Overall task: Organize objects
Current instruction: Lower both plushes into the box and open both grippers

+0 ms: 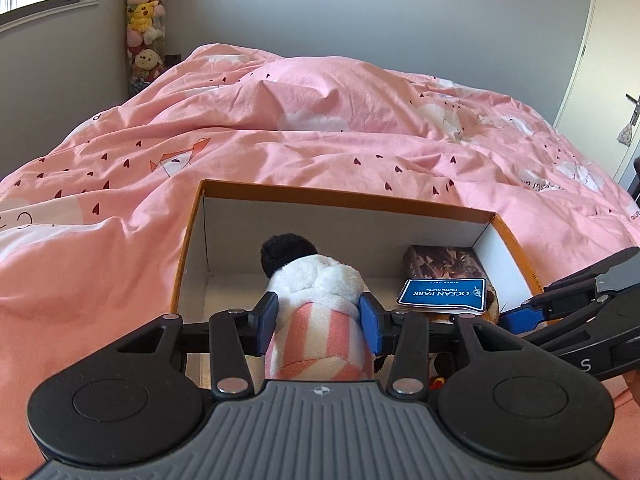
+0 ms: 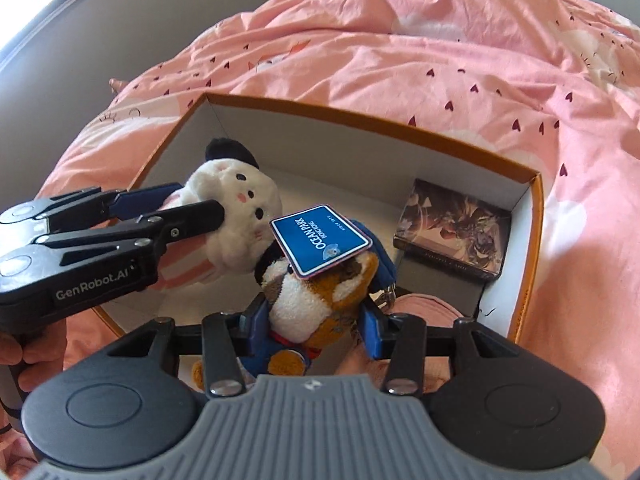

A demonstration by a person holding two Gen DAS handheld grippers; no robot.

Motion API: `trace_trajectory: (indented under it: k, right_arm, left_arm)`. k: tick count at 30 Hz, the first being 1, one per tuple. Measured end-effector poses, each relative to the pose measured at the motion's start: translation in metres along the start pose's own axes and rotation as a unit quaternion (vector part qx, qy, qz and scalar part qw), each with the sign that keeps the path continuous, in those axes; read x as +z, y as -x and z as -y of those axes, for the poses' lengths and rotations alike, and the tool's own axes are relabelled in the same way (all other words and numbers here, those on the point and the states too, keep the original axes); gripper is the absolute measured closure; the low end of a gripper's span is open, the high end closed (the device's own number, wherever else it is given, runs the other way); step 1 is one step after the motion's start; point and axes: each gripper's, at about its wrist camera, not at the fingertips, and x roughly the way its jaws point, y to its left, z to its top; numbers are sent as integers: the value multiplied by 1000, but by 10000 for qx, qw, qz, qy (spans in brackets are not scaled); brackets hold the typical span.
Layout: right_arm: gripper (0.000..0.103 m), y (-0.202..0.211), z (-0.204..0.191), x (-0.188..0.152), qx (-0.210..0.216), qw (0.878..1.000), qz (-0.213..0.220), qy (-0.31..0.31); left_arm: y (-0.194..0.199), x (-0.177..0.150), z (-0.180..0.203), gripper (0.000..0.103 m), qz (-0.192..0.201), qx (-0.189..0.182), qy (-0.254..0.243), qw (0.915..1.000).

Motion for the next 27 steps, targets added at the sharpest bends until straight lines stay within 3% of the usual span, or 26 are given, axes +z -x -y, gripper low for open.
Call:
trace_trajectory:
  k: [6, 10, 13, 22, 25, 27]
  right_arm:
    - [54, -27, 10, 8, 89, 9992, -385, 15]
    - [54, -38, 14, 11, -53, 9990, -433, 116]
    - [54, -44, 14, 11, 14, 9987, -464, 208]
    - [49, -47, 5, 12, -126, 9978, -415, 495]
    - [47, -33, 6, 10, -121, 9986, -280, 428]
    - [45, -24, 8, 8, -41, 9991, -240, 359]
  left_arm:
    - [-23, -8, 4, 53, -473, 101, 51, 9988]
    - [-35, -16, 2, 51, -961, -55, 130, 9953]
    - [-34, -16, -2, 48, -1108, -119, 254, 9934]
    - [-39, -8, -28, 41, -2050, -898, 798, 9714]
    - [-38, -5, -31, 43, -2230, -1036, 800, 9660]
    - [-39, -4, -30, 52, -2299, -979, 750, 9654]
